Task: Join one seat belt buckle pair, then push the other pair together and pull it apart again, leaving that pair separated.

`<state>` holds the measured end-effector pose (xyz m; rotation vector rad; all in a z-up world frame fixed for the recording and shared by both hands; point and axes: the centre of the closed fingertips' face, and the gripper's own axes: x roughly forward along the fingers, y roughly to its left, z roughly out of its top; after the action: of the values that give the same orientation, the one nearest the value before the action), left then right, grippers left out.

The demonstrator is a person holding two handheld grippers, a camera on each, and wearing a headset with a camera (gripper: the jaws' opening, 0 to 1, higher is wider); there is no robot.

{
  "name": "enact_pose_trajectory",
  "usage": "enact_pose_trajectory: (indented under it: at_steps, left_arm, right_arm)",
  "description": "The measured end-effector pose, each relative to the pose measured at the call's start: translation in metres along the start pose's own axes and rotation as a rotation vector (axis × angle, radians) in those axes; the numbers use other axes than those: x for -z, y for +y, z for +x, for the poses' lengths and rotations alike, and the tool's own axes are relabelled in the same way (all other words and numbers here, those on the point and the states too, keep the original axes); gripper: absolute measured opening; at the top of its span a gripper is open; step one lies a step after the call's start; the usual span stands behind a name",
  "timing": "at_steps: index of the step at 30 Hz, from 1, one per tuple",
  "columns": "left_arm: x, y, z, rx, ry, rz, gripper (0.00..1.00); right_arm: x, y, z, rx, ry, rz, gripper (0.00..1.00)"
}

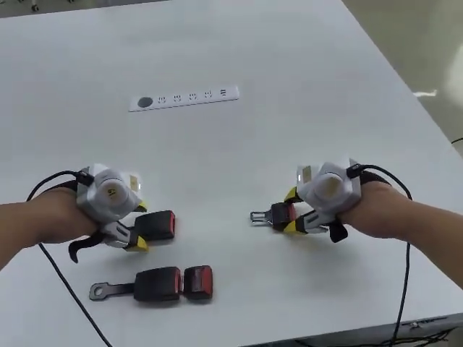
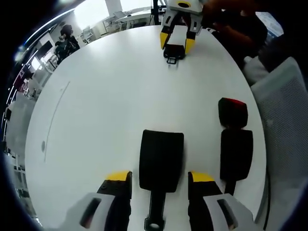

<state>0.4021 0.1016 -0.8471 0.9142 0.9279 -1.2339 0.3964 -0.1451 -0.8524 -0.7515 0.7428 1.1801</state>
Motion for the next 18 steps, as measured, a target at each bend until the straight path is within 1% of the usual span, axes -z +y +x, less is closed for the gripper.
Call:
enact_pose_trajectory:
  at_steps: [2,4,5,6,11,15,18]
  left_arm:
    - [0.000,0.001,0.002,-0.003,0.007,0.017,0.33]
    - [0.003,0.002,0.004,-0.003,0.018,0.049,0.34]
    - [0.001,0.002,0.003,0.003,0.013,0.055,0.34]
    - [0.001,0.002,0.003,0.002,0.014,0.049,0.34]
    - [0.001,0.001,0.002,0.003,0.019,0.058,0.33]
    - [0.001,0.001,0.003,0.004,0.023,0.066,0.33]
    - [0.002,0.002,0.003,0.004,0.031,0.080,0.33]
  right_arm:
    - [0.000,0.000,0.000,-0.004,-0.005,-0.001,0.33]
    - [0.000,0.000,0.001,-0.007,-0.001,-0.015,0.33]
    - [0.000,0.000,0.001,-0.008,0.001,-0.018,0.33]
    - [0.000,0.000,0.001,-0.009,0.001,-0.018,0.33]
    - [-0.002,-0.001,0.003,-0.011,-0.002,-0.027,0.33]
    - [-0.009,-0.001,0.007,-0.007,-0.003,-0.032,0.33]
    - [-0.020,0.001,0.013,-0.005,-0.012,-0.039,0.33]
